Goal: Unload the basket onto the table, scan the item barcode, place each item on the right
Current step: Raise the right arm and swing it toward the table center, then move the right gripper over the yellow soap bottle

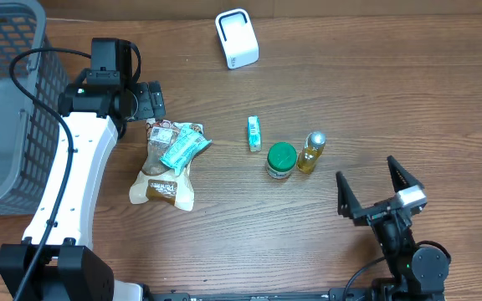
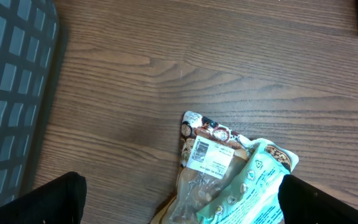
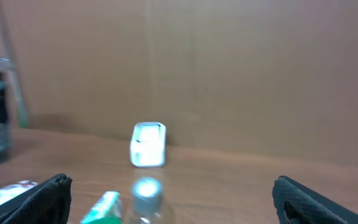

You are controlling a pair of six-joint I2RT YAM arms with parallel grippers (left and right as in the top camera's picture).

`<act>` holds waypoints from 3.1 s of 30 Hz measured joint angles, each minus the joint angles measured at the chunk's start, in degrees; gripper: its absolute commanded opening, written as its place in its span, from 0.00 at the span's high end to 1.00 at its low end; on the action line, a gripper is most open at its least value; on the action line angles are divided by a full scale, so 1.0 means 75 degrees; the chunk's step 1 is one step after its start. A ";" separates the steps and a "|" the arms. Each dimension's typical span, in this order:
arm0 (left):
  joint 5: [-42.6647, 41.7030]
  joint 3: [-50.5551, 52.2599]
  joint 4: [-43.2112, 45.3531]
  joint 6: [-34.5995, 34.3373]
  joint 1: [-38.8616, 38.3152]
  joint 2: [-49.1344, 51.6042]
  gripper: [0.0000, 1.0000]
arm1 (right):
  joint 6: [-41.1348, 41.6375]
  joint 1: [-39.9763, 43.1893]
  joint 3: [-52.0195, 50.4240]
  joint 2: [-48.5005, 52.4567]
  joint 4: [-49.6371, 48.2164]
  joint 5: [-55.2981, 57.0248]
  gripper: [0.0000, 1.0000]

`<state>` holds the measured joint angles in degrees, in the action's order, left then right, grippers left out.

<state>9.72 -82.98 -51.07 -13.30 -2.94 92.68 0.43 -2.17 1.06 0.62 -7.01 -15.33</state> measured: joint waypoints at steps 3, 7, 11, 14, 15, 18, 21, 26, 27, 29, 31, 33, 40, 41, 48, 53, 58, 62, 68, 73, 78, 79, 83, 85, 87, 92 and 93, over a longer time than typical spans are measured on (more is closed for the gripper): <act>0.0000 0.0000 0.0000 0.0000 0.0000 0.0000 0.00 | 0.0000 0.0000 0.0000 0.0000 -0.0274 -0.0347 0.00; 0.0000 0.0000 0.0000 0.0000 0.0000 0.0000 0.00 | 0.0000 0.0000 0.0009 0.0000 -0.0268 -0.0583 0.00; 0.0000 0.0000 0.0003 0.0000 0.0000 0.0000 0.01 | 0.0000 -0.0003 0.0242 0.0000 -0.0219 -0.0688 0.00; 0.0000 0.0000 0.0000 0.0000 0.0000 0.0000 0.01 | 0.0006 0.0000 0.0766 0.0000 0.0035 -0.0726 0.00; 0.0000 0.0000 0.0003 0.0000 0.0000 0.0000 0.00 | 0.0000 0.0000 0.0938 0.0000 0.0096 -0.0726 0.00; 0.0000 0.0000 0.0003 0.0000 0.0000 0.0000 0.01 | 0.0000 0.0000 0.1431 0.0000 0.0254 -0.0729 0.00; 0.0000 0.0000 0.0000 0.0000 0.0000 0.0000 0.00 | 0.0003 0.0000 0.1868 -0.0003 0.0306 -0.0731 0.00; 0.0000 0.0000 0.0003 0.0000 0.0000 0.0000 0.01 | 0.0000 -0.0003 0.2611 0.0006 0.0533 -0.0734 0.00; 0.0000 0.0000 0.0000 0.0000 0.0000 0.0000 0.00 | 0.0000 0.0000 0.2748 0.0020 0.0568 -0.0734 0.00; 0.0000 0.0000 0.0000 0.0000 0.0000 0.0000 0.00 | -0.0003 -0.0003 0.3121 0.0137 0.0737 -0.0737 0.00; 0.0000 0.0000 0.0000 0.0000 0.0000 0.0000 0.00 | 0.0003 0.0000 0.3529 0.0364 0.0956 -0.0755 0.00; 0.0000 0.0000 0.0000 0.0000 0.0000 0.0000 0.00 | 0.0003 0.0000 0.3975 0.0697 0.1183 -0.0758 0.00; 0.0000 0.0000 0.0000 0.0000 0.0000 0.0000 0.00 | 0.0000 0.0000 0.5942 0.2358 0.2734 -0.0764 0.00; 0.0000 0.0000 0.0003 0.0000 0.0000 0.0000 0.00 | 0.0000 0.0000 0.6277 0.2646 0.3066 -0.0766 0.00; 0.0003 0.0000 0.0000 0.0000 0.0000 0.0000 0.00 | -0.0262 0.0000 0.9023 0.4972 0.6254 -0.0755 0.00; 0.0000 0.0000 -0.0003 0.0000 0.0000 0.0000 0.00 | -0.0519 0.0000 1.0995 0.6703 0.8507 -0.0562 0.00; 0.0003 0.0000 0.0000 0.0000 0.0000 0.0000 0.01 | -0.0603 0.0000 1.2004 0.7924 0.9538 -0.0428 0.00; 0.0003 0.0000 0.0000 0.0000 0.0000 0.0000 0.00 | -0.0603 -0.0003 1.2062 0.8562 0.9658 -0.0423 0.00; 0.0003 0.0000 0.0000 0.0000 0.0000 0.0000 0.01 | -0.0600 0.0000 1.2062 0.9299 0.9690 -0.0886 0.00; 0.0003 0.0000 0.0000 0.0000 0.0000 0.0000 0.01 | -0.0600 0.0000 1.2062 0.9725 0.9789 -0.1851 0.00; 0.0003 0.0000 0.0000 0.0000 0.0000 0.0000 0.00 | -0.0603 0.0000 1.2062 1.0037 0.9818 -0.2232 0.00; 0.0003 0.0000 0.0000 0.0000 0.0000 0.0000 0.00 | -0.0600 0.0000 1.2062 1.0095 0.9815 -0.2285 0.00; 0.0003 0.0000 0.0000 0.0000 0.0000 0.0000 0.01 | -0.0600 0.0000 1.2062 1.0197 0.9812 -0.2396 0.00; 0.0003 0.0000 0.0000 0.0000 0.0000 0.0000 0.00 | -0.0603 0.0000 1.2062 1.0197 0.9818 -0.2439 0.00; 0.0003 0.0000 0.0000 0.0000 0.0000 0.0000 0.01 | -0.0603 0.0000 1.2062 1.0197 0.9812 -0.2460 0.00; 0.0003 0.0000 0.0000 0.0000 0.0000 0.0000 0.01 | -0.0603 0.0000 1.2062 1.0197 0.9798 -0.2495 0.00; 0.0003 0.0000 0.0003 0.0000 0.0000 0.0000 0.00 | -0.0603 0.0000 1.2062 1.0197 0.9786 -0.2500 0.00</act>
<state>9.74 -82.98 -51.05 -13.30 -2.94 92.68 -4.10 -2.17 91.53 77.10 66.39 -34.09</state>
